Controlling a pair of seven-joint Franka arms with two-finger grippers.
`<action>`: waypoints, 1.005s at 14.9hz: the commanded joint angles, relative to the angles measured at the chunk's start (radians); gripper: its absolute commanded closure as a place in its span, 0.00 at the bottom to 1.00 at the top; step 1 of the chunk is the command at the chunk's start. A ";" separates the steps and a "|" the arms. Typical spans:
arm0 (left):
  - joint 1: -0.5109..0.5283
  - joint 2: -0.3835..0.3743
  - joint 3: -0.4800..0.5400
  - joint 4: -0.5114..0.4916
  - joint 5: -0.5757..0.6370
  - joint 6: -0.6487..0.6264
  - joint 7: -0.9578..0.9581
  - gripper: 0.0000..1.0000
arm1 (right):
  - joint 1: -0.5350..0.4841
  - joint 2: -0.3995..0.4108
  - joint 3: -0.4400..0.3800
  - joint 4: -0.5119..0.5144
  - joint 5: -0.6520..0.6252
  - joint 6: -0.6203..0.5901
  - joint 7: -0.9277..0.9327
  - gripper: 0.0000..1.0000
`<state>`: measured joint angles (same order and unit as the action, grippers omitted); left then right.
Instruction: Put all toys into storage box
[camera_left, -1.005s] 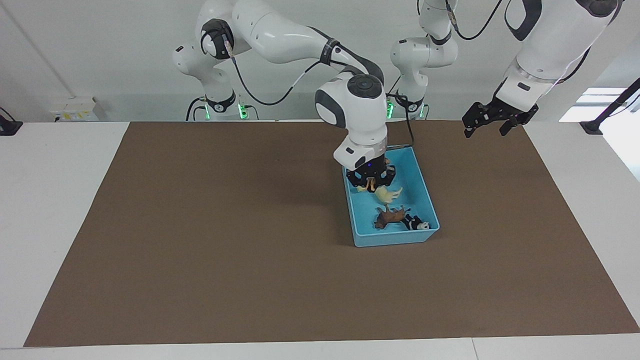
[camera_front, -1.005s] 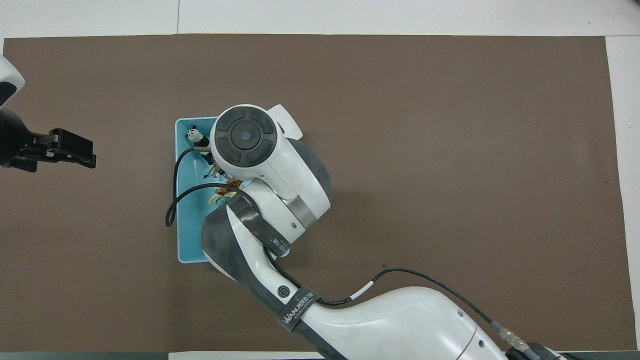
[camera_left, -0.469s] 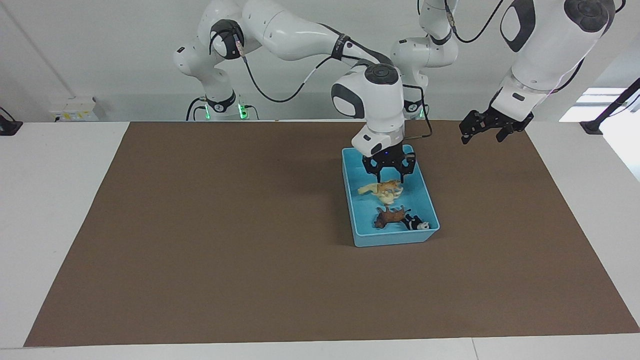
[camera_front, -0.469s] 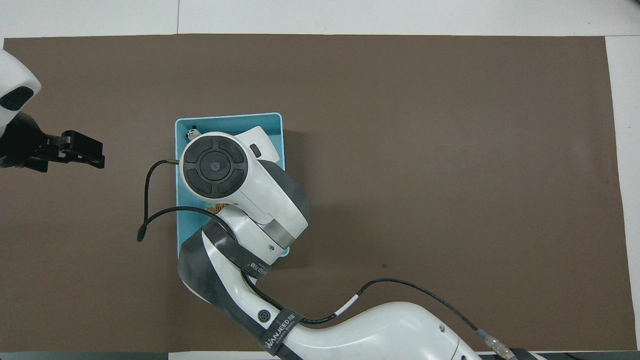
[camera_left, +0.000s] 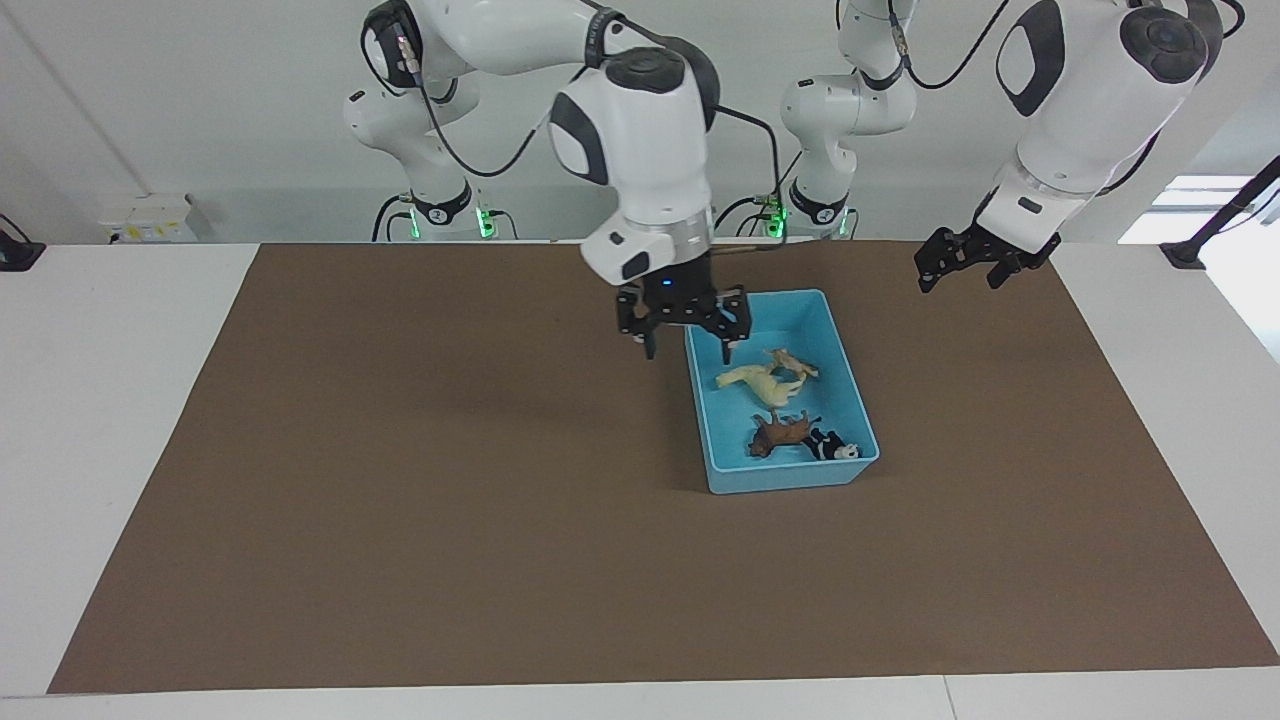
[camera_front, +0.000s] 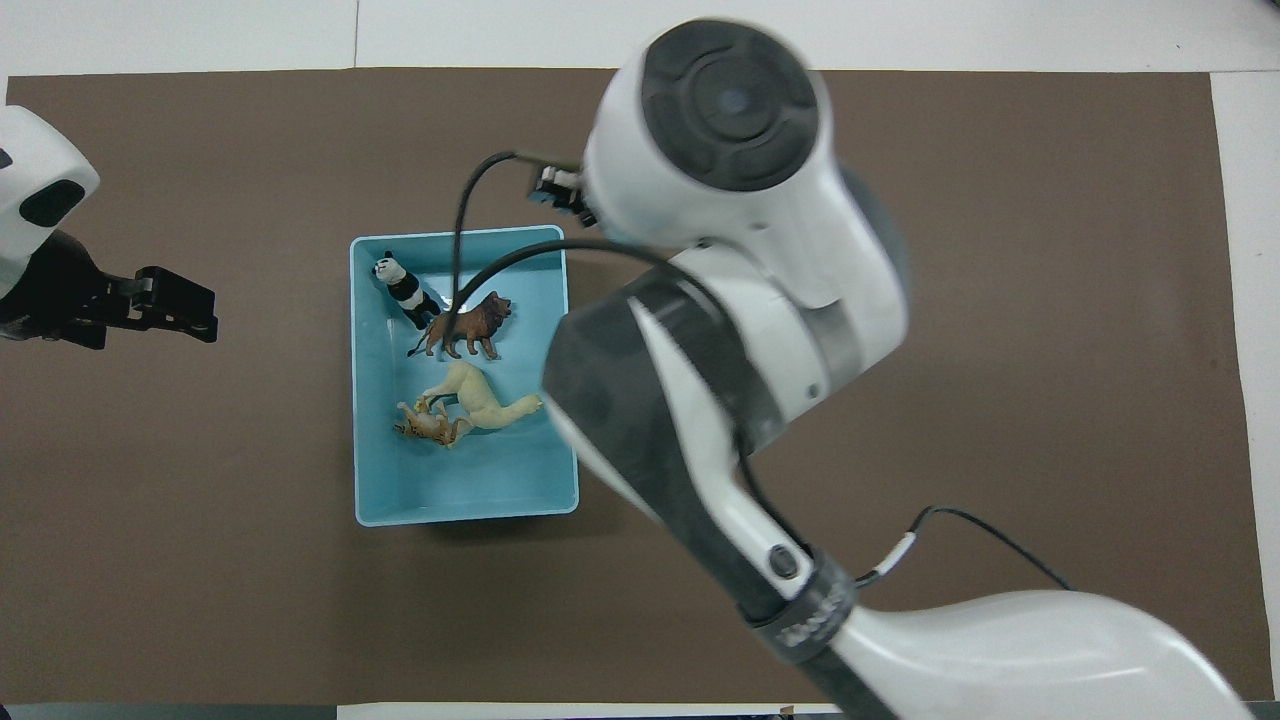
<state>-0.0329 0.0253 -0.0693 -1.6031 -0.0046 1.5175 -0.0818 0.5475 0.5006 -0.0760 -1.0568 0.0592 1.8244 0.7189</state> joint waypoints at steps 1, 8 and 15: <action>0.004 -0.027 0.002 -0.017 0.018 0.010 0.008 0.00 | -0.141 -0.025 0.016 -0.035 -0.024 0.009 -0.273 0.00; 0.008 -0.027 0.002 -0.017 0.018 0.012 0.008 0.00 | -0.389 -0.100 0.019 -0.046 -0.019 -0.158 -0.495 0.00; 0.008 -0.027 0.002 -0.017 0.018 0.012 0.008 0.00 | -0.432 -0.473 0.019 -0.498 -0.021 -0.254 -0.503 0.00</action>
<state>-0.0315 0.0170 -0.0647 -1.6029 -0.0039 1.5175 -0.0818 0.1273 0.2131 -0.0743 -1.2776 0.0517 1.5274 0.2245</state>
